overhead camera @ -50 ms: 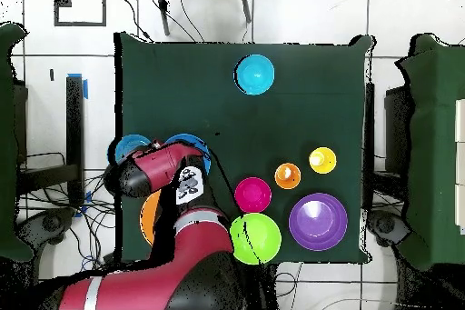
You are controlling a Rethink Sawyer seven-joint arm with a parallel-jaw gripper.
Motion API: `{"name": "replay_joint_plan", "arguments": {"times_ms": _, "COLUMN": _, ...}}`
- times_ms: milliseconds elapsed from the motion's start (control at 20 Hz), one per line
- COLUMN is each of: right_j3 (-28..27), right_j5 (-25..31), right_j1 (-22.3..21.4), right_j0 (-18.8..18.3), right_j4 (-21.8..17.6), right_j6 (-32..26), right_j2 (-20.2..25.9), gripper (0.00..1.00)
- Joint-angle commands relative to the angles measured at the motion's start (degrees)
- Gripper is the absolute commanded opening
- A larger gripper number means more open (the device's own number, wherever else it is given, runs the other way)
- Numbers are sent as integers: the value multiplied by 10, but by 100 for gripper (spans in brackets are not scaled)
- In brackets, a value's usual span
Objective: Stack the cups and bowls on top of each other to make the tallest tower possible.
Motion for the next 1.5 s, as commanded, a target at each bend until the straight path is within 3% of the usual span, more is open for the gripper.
{"name": "replay_joint_plan", "arguments": {"times_ms": 50, "right_j3": -29, "right_j5": -19, "right_j1": 53, "right_j0": 13, "right_j4": 19, "right_j6": 107, "right_j2": 2, "gripper": 0}}
{"name": "replay_joint_plan", "arguments": {"times_ms": 500, "right_j3": -34, "right_j5": -29, "right_j1": 64, "right_j0": -7, "right_j4": 24, "right_j6": 92, "right_j2": 19, "gripper": 0}}
{"name": "replay_joint_plan", "arguments": {"times_ms": 700, "right_j3": -14, "right_j5": -16, "right_j1": 19, "right_j0": -14, "right_j4": 45, "right_j6": 108, "right_j2": 31, "gripper": 0}}
{"name": "replay_joint_plan", "arguments": {"times_ms": 1100, "right_j3": 0, "right_j5": 90, "right_j1": -98, "right_j0": -58, "right_j4": 112, "right_j6": 83, "right_j2": 79, "gripper": 0}}
{"name": "replay_joint_plan", "arguments": {"times_ms": 1500, "right_j3": -78, "right_j5": 172, "right_j1": -94, "right_j0": -76, "right_j4": 164, "right_j6": 53, "right_j2": 104, "gripper": 0}}
